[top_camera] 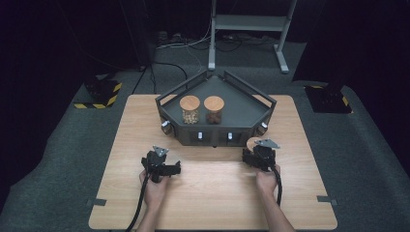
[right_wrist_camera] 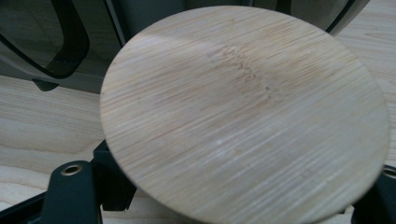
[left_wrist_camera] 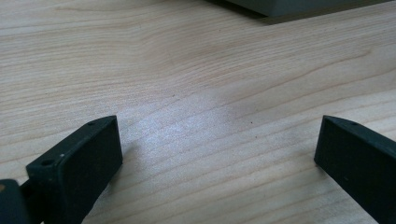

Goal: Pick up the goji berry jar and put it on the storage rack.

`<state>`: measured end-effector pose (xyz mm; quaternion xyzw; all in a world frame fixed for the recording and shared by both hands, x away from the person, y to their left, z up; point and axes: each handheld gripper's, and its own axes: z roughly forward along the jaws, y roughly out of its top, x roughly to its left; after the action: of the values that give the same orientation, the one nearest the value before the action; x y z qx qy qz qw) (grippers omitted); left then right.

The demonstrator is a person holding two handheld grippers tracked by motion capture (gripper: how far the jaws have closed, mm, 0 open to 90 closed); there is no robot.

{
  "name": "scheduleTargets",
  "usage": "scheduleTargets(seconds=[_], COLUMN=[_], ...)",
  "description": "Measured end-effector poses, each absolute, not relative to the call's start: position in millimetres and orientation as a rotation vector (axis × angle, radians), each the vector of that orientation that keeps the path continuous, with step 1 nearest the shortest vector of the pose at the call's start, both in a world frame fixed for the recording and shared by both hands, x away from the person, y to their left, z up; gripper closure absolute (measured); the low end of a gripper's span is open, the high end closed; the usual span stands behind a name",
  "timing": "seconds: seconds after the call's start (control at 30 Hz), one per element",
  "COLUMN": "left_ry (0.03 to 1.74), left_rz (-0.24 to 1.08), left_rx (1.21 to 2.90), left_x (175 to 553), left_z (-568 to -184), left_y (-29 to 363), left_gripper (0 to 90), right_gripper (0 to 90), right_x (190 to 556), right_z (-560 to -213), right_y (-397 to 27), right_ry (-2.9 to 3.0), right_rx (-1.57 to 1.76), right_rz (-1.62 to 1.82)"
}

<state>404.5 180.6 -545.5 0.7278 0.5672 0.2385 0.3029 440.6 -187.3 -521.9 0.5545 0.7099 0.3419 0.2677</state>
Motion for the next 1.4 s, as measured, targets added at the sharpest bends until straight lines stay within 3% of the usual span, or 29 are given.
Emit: scheduleTargets(seconds=[1.4], left_ry=[1.503], left_rz=[0.633], left_rx=[1.929], left_x=[405], left_z=[-545], left_y=[181], left_gripper=[0.9], right_gripper=[25.6], right_x=[431], right_z=[-484], right_y=[-200], right_ry=[1.978], right_rx=[1.433], right_rz=[0.943])
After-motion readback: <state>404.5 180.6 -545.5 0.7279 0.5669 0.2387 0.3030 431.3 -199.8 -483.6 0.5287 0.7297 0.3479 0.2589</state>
